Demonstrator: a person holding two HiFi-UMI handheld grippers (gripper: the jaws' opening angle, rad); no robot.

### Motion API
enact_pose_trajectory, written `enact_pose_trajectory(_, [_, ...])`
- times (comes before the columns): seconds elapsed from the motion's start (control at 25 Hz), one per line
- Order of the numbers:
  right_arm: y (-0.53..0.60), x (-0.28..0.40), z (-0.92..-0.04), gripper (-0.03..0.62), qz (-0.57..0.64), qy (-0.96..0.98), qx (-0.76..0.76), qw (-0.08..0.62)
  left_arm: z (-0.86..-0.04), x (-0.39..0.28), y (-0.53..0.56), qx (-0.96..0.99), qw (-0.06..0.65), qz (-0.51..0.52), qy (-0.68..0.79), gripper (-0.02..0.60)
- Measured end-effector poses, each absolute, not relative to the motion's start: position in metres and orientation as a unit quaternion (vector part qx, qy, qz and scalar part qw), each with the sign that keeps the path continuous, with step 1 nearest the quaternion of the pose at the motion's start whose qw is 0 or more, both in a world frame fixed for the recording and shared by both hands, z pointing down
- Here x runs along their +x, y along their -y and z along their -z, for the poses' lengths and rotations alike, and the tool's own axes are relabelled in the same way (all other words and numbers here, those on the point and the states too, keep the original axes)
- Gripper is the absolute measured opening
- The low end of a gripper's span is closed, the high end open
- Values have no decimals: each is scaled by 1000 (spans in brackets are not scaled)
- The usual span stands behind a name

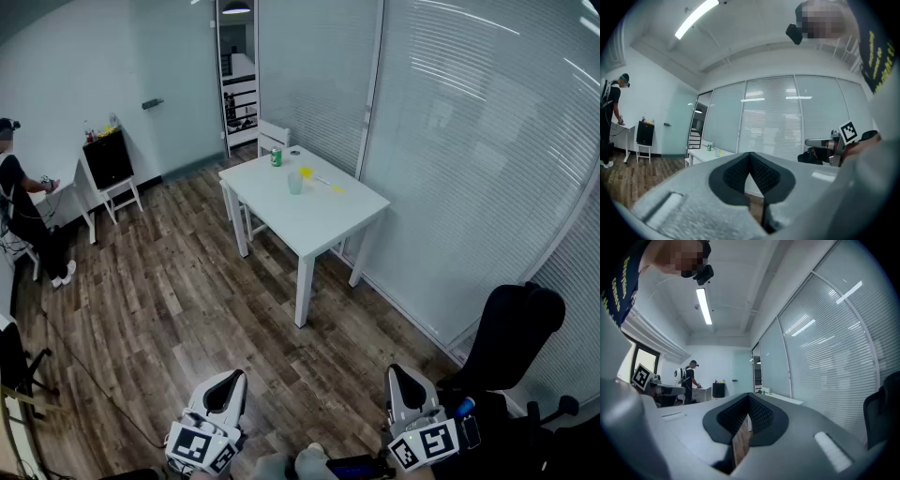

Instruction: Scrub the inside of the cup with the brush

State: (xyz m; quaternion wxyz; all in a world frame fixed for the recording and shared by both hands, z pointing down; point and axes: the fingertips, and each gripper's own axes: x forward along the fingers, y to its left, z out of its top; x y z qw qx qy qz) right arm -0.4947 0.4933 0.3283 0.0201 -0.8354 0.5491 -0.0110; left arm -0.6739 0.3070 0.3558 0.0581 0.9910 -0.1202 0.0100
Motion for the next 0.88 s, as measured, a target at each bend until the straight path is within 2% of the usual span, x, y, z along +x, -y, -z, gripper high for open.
enact_pose_trajectory(0.56, [-490, -480, -327, 5, 13, -563, -826, 21, -359, -657, -308, 990, 51, -17, 134, 0])
enact_pose_trajectory(0.88, [-483, -444, -324, 6, 4, -573, -819, 24, -356, -626, -299, 987, 34, -16, 154, 0])
